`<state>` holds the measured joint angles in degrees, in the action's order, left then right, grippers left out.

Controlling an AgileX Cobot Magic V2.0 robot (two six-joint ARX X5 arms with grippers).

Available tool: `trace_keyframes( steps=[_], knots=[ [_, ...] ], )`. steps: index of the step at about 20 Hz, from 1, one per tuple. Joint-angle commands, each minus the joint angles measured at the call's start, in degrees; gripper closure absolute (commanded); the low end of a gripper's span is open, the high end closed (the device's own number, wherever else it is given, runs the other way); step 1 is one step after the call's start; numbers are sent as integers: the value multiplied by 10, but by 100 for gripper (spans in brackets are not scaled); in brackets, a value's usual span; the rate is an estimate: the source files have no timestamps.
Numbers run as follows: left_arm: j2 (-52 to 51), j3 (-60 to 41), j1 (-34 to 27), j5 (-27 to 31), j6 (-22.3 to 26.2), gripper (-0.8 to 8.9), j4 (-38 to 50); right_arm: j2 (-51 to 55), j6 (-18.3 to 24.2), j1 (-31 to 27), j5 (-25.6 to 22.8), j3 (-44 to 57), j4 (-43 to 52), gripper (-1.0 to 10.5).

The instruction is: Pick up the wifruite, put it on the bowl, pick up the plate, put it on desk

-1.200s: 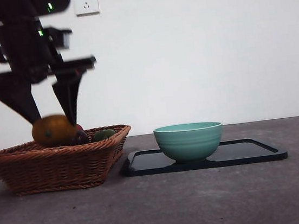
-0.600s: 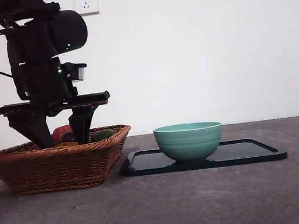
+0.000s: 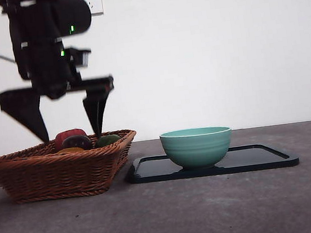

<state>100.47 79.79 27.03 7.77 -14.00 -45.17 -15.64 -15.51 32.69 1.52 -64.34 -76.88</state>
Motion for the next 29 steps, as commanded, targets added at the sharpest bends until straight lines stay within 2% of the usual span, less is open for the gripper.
trace_keyframes(
  steps=[1,3,7,13,17,19,22,29],
  knots=[
    [-39,32,3,-2,14,250,-26,-2,-7,4,0,-6,-41,348],
    [-90,35,4,-12,14,187,-41,-2,-7,4,0,-6,-41,348],
    [-197,35,12,-59,29,189,-95,-2,-6,5,-1,-6,-41,348],
    [-354,35,42,-203,81,189,-169,-2,-6,4,0,-6,-41,348],
    [-432,31,71,-207,124,189,-219,-2,-6,4,-1,-6,-41,348],
    [-478,20,80,-230,134,189,-234,-2,-6,5,-1,-6,-41,348],
    [-561,-22,84,-262,128,189,-229,-2,-6,4,-1,-6,-41,348],
    [-728,-107,83,-264,121,189,-229,-2,-12,4,-1,-6,-41,348]
  ],
)
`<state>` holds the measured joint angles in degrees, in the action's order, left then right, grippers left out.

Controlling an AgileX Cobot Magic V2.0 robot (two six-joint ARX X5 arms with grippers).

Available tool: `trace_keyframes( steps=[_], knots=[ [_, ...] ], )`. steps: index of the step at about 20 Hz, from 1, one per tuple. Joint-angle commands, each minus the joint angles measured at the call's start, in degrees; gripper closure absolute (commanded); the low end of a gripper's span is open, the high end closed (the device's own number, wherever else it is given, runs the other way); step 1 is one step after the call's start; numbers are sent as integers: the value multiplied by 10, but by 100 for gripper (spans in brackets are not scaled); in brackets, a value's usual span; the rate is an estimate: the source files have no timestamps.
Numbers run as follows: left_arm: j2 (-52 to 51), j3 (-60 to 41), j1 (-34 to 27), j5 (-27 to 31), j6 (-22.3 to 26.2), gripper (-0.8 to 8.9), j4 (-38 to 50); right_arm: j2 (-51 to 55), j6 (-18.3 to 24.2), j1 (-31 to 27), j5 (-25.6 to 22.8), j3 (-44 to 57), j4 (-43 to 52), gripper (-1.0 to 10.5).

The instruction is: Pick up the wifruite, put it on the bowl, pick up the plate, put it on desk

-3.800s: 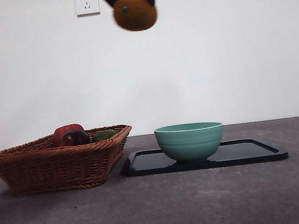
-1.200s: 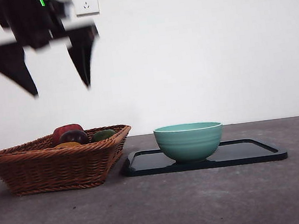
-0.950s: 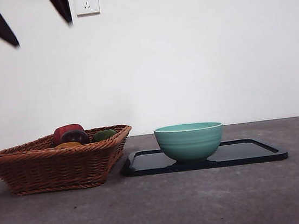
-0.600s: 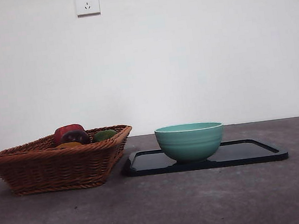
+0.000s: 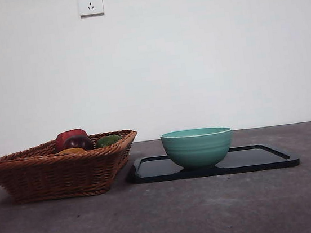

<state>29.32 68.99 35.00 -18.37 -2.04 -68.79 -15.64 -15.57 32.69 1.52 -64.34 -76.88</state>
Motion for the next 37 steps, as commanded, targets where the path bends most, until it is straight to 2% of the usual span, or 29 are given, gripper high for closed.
trace_keyframes(
  steps=[1,10,14,18,24,28,30,37],
  knots=[
    [-29,-2,4,-2,2,189,8,-2,-14,4,-1,-6,-41,348],
    [-42,-3,4,-1,-2,188,10,-6,-21,5,0,-6,-41,348],
    [-42,-3,4,-1,-1,188,10,-41,-31,4,15,-6,-41,348],
    [-42,-3,4,-1,-1,188,10,-116,-33,5,20,-6,-41,349],
    [-42,-3,4,-1,-1,188,11,-283,-33,5,31,-6,-36,348],
    [-42,-3,4,-1,-1,188,11,-376,-34,5,35,-6,67,348],
    [-42,-3,4,-1,-1,188,11,-420,-48,4,60,-8,129,349],
    [-42,-3,4,-1,-1,188,11,-568,-79,-7,93,-53,196,349]
  ],
)
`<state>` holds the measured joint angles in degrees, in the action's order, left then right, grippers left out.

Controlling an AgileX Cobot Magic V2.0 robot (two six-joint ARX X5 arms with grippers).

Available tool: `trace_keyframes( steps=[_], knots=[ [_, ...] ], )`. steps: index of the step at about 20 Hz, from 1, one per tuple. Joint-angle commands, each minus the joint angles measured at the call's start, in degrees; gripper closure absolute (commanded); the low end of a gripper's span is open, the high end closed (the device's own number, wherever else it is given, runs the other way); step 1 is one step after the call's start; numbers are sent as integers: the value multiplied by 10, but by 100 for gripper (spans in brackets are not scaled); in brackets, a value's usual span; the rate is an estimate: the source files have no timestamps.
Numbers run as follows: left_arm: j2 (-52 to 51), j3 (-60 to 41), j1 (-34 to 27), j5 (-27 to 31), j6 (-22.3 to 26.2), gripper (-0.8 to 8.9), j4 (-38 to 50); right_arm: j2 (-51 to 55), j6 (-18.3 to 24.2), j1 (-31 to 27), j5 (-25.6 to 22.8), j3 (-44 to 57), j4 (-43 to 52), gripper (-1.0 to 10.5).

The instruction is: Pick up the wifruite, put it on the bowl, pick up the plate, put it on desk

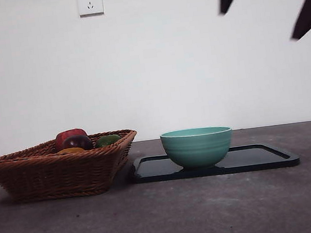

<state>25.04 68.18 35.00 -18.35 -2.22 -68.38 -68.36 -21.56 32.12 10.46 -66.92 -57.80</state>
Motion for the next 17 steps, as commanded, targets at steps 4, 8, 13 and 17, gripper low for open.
trace_keyframes(
  steps=[4,8,13,17],
  knots=[
    [1,5,4,-2,0,188,7,-164,-18,-21,16,-111,3,349],
    [1,5,4,-2,0,188,7,-267,-14,-46,16,-206,-7,349],
    [1,5,4,-2,0,188,7,-365,-15,-83,15,-290,-20,350],
    [1,5,4,-2,0,188,7,-420,-13,-101,12,-300,-16,350]
  ],
)
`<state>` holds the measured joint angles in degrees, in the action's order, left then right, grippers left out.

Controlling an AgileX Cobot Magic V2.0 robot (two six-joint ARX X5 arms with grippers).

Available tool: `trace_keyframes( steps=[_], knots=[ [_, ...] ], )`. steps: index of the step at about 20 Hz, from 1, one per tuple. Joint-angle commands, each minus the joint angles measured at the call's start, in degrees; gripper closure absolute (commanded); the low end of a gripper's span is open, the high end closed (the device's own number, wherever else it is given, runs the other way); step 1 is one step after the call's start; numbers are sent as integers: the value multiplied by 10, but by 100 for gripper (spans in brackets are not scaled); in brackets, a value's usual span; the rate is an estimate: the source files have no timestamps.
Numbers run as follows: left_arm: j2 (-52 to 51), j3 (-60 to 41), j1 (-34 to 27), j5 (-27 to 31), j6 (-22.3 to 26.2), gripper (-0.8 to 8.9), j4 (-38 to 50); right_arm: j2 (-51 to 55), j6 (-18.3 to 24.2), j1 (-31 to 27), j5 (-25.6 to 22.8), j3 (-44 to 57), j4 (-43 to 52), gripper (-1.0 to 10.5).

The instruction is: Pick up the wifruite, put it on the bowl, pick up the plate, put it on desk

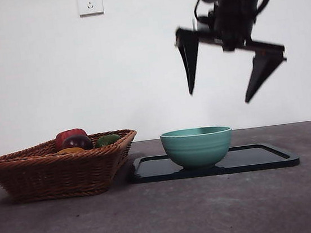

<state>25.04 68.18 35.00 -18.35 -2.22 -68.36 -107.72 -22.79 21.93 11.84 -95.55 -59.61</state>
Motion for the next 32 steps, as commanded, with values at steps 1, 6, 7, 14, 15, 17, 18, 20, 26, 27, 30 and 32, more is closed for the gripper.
trace_keyframes(
  steps=[1,6,7,14,15,17,18,20,26,27,30,32],
  knots=[
    [1,5,4,-2,0,188,7,-38,2,-2,-1,-13,5,350],
    [1,5,4,-2,0,188,6,-83,5,-4,0,-13,33,485],
    [1,5,4,-2,0,188,6,-90,7,-3,0,-13,39,532],
    [1,5,4,-2,0,188,6,-108,23,-3,0,-12,37,911],
    [1,5,4,-2,0,188,6,-108,27,-3,-3,-12,37,939],
    [1,5,4,-2,0,188,6,-108,27,-1,-23,-12,35,939],
    [1,5,4,-2,0,188,6,-108,31,1,-34,-12,34,939],
    [1,5,4,-2,0,188,6,-105,33,1,-35,-12,32,939],
    [1,5,4,-2,0,188,6,-12,55,1,-35,-12,-21,939],
    [1,5,4,-2,0,188,6,8,57,4,-37,-12,-36,939],
    [1,5,4,-2,0,188,6,72,83,26,-56,3,-94,938],
    [1,5,4,-2,0,188,6,121,85,52,-74,35,-97,938]
  ],
)
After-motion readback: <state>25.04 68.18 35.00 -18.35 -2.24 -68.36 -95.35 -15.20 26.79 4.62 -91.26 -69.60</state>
